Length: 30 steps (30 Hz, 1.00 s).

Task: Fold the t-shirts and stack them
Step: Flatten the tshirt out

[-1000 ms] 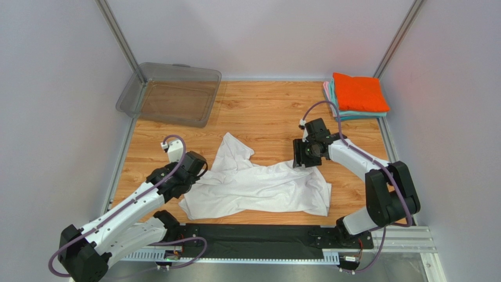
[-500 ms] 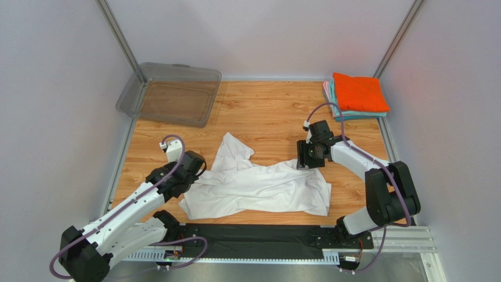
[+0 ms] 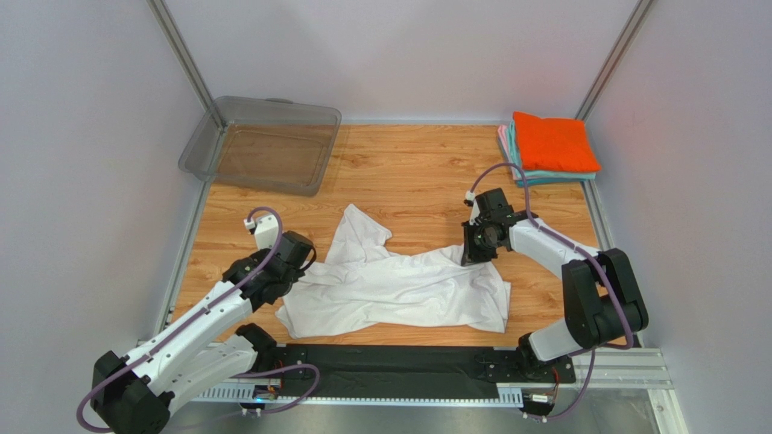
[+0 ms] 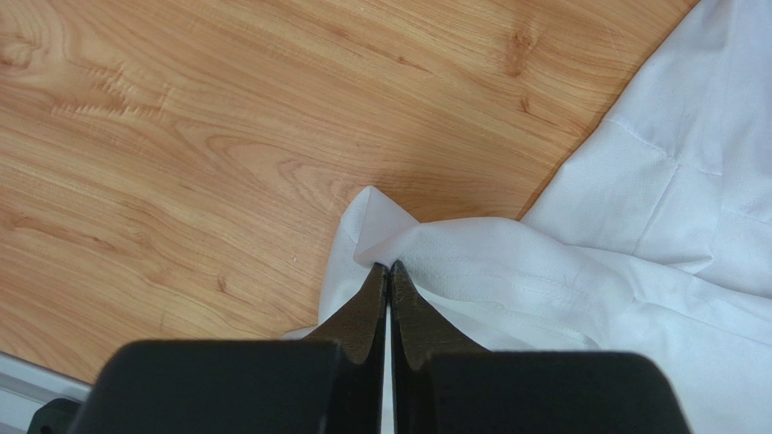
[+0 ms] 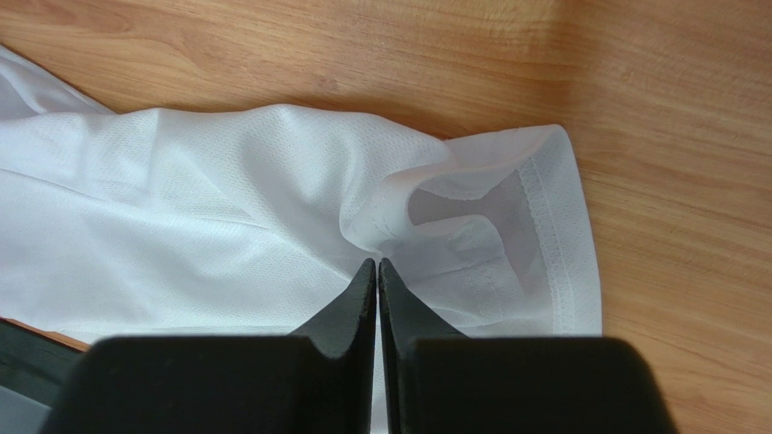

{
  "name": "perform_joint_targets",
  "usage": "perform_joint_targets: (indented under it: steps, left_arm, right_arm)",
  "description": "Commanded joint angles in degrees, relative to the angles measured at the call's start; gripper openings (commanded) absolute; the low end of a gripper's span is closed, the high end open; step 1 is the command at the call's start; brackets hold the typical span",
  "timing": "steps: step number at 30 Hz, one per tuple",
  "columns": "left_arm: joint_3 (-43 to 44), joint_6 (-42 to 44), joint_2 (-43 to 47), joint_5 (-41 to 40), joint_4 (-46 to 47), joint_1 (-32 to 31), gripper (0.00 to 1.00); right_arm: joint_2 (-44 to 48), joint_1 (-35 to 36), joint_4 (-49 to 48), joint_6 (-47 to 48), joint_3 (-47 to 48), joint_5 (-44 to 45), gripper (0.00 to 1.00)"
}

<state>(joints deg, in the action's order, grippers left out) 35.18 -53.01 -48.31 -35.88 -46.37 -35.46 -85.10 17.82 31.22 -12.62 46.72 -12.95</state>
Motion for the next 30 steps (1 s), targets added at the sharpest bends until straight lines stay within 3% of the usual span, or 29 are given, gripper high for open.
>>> perform_joint_targets:
  steps: [1,2,3,5,9,17,20,24,25,30]
  left_arm:
    - [-0.3,1.0,0.8,0.3,0.9,0.4,0.0]
    - [-0.3,1.0,0.9,0.2,0.8,0.4,0.0]
    - [-0.3,1.0,0.9,0.4,0.8,0.4,0.0]
    - [-0.4,0.8,1.0,0.5,0.7,0.4,0.0]
    - [-0.4,0.8,1.2,0.3,0.4,0.5,0.0]
    - [-0.5,0.6,1.5,0.5,0.5,0.5,0.0]
    - [-0.5,0.5,1.7,0.6,0.3,0.5,0.0]
    - [-0.5,0.5,2.7,0.5,0.0,0.6,0.0]
    - [-0.5,0.5,3.2,0.5,-0.1,0.5,0.0]
    - [0.0,0.5,4.7,-0.1,-0.2,0.5,0.0]
  right_arm:
    - [2.1,-0.1,1.3,-1.4,-0.1,1.6,0.04]
    - [2.2,-0.1,1.6,-1.4,-0.1,2.7,0.09]
    - [2.3,-0.1,1.9,-1.7,0.1,3.4,0.27]
    - [2.7,-0.1,2.2,-2.1,0.1,5.2,0.36]
    - [2.1,-0.1,2.7,-3.3,0.4,7.9,0.37]
    - [-0.9,2.7,-2.0,-7.2,-0.1,5.0,0.39]
    - [-2.8,4.5,-2.1,-9.3,0.7,8.2,0.35]
    - [-1.9,4.9,-1.3,-12.2,0.5,12.3,0.06]
    - [-1.1,4.8,-1.1,-12.4,0.4,12.9,0.03]
    - [6.5,4.9,3.4,-12.3,2.4,19.1,0.0]
